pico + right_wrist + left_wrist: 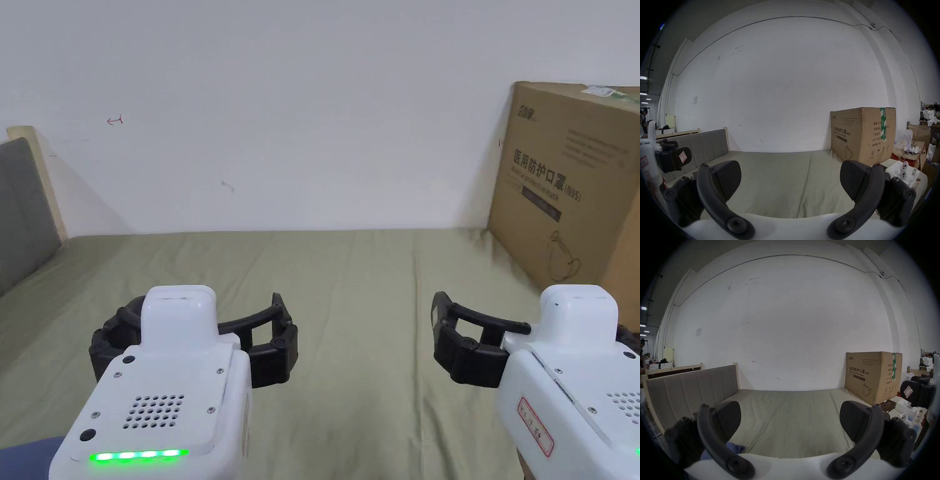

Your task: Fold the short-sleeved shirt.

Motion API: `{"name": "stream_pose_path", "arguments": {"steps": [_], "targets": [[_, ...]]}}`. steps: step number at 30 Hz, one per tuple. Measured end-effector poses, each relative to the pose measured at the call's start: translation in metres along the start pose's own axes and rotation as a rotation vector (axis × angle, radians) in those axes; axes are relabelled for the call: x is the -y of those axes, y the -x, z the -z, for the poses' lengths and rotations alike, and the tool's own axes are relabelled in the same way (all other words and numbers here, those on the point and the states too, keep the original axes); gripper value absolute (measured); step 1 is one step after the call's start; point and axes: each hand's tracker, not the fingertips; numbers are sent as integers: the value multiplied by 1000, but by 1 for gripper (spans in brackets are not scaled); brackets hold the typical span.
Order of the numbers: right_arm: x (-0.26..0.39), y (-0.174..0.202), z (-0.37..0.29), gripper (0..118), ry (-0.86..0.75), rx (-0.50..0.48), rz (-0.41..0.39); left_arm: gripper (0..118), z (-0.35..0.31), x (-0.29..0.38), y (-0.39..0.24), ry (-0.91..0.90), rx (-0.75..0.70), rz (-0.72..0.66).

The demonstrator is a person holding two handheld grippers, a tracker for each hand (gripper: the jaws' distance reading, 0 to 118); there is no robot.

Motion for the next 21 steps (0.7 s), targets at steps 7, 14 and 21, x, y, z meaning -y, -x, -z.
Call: {"name": "stream_pose_path", "arguments": {"steps": [7, 14, 21], "targets": [[4, 0, 3, 118, 23, 7, 6, 118, -1, 3, -1, 17, 48, -25], [6, 0, 4, 118, 29, 2, 1, 118, 2, 4, 2, 38, 147, -51], [7, 2, 3, 118, 28, -6, 9, 118, 4, 5, -2, 71, 104, -52]]}}
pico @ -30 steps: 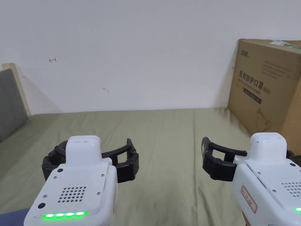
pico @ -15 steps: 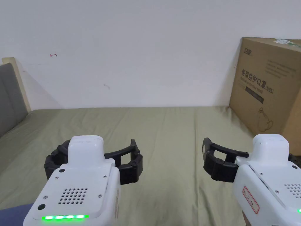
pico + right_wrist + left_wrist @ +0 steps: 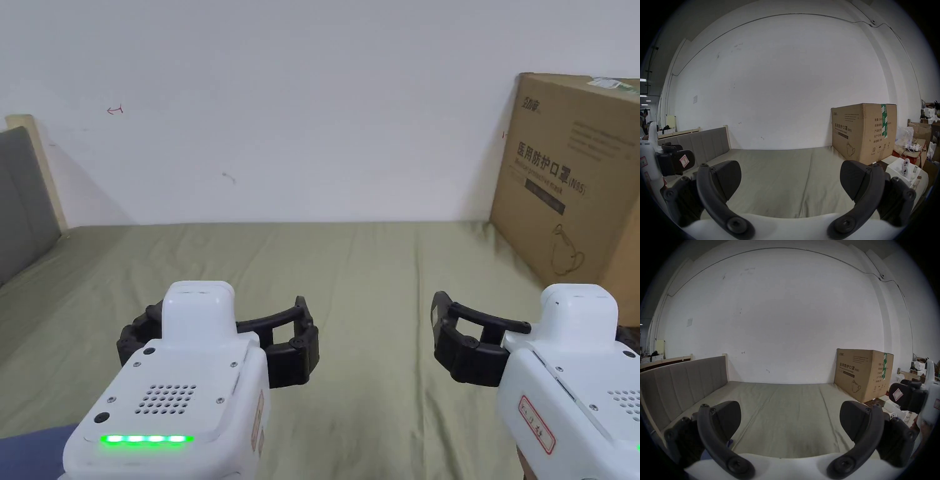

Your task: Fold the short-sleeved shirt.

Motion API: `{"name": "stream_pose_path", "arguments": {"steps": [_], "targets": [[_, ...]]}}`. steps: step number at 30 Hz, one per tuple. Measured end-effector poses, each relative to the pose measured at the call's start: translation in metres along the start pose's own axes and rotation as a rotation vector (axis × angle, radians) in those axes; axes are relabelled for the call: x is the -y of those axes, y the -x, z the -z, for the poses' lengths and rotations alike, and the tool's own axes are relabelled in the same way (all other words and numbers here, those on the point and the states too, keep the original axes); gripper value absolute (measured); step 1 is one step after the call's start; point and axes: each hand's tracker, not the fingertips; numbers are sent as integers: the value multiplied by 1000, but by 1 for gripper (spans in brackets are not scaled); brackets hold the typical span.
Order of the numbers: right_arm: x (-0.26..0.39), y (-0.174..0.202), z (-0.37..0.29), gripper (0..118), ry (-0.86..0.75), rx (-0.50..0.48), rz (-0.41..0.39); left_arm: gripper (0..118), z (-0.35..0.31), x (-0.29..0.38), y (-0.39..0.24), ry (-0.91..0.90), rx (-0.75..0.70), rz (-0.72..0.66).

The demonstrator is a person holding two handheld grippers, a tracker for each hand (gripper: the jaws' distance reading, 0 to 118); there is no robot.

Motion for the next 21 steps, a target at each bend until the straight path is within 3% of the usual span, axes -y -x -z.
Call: {"name": "stream_pose_path", "arguments": {"steps": [8, 21], "targets": [[1, 1, 1, 118, 14, -10, -12, 118, 7, 0, -2, 42, -75, 10], [1, 1, 1, 118, 19, -3, -15, 118, 4, 2, -1, 31, -29, -15]]}}
